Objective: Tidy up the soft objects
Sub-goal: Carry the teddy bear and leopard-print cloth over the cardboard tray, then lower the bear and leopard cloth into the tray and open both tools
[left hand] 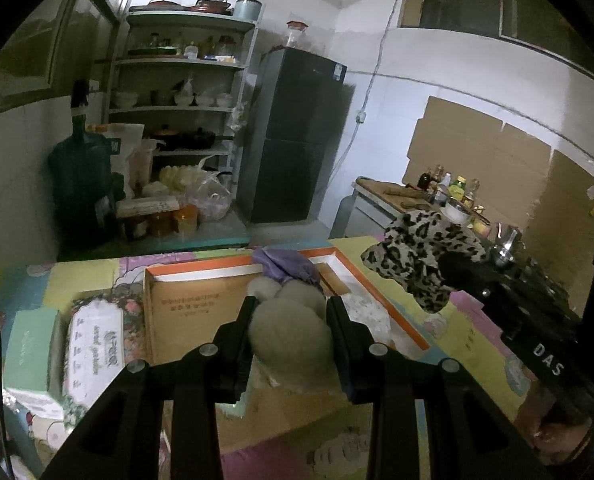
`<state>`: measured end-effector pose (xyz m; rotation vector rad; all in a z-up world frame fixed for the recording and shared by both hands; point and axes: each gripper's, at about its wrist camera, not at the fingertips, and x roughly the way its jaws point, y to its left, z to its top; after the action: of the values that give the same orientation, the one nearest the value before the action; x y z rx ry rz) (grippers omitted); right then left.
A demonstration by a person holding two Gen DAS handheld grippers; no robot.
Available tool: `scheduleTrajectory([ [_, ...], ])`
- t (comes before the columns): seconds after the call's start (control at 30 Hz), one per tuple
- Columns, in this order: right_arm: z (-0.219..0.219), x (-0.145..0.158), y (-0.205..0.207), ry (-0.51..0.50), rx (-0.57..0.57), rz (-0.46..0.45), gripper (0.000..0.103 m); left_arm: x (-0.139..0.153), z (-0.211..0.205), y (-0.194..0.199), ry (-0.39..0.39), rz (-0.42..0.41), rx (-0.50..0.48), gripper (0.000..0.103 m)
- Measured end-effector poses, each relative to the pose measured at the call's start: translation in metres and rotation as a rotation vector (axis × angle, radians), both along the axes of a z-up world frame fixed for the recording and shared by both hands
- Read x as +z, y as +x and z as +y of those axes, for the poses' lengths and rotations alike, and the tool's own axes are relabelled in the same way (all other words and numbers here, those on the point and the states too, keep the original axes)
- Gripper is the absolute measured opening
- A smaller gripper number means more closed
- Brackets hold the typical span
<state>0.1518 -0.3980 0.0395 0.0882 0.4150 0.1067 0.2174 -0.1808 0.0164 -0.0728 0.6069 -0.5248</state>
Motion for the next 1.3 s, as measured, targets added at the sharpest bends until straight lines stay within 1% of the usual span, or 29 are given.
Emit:
scheduleTrajectory([
  [0.37,-0.028,-0.018,0.052,0.014,0.001,0.044,0.006,-0.015,-0.029,0.044,0.006,0.055,0.03,0.035],
  [0.63,-0.04,-0.034,0.085,0.043,-0.002,0.072,0.006,-0.024,-0.049,0.067,0.037,0.072,0.043,0.035],
  [1.0,-0.046,-0.051,0.112,0.051,0.0,0.098,0.006,-0.034,-0.061,0.089,0.042,0.111,0.058,0.035],
  [1.3,-0.048,-0.072,0.133,0.061,0.006,0.165,0.006,-0.051,-0.064,0.106,0.047,0.17,0.064,0.035],
])
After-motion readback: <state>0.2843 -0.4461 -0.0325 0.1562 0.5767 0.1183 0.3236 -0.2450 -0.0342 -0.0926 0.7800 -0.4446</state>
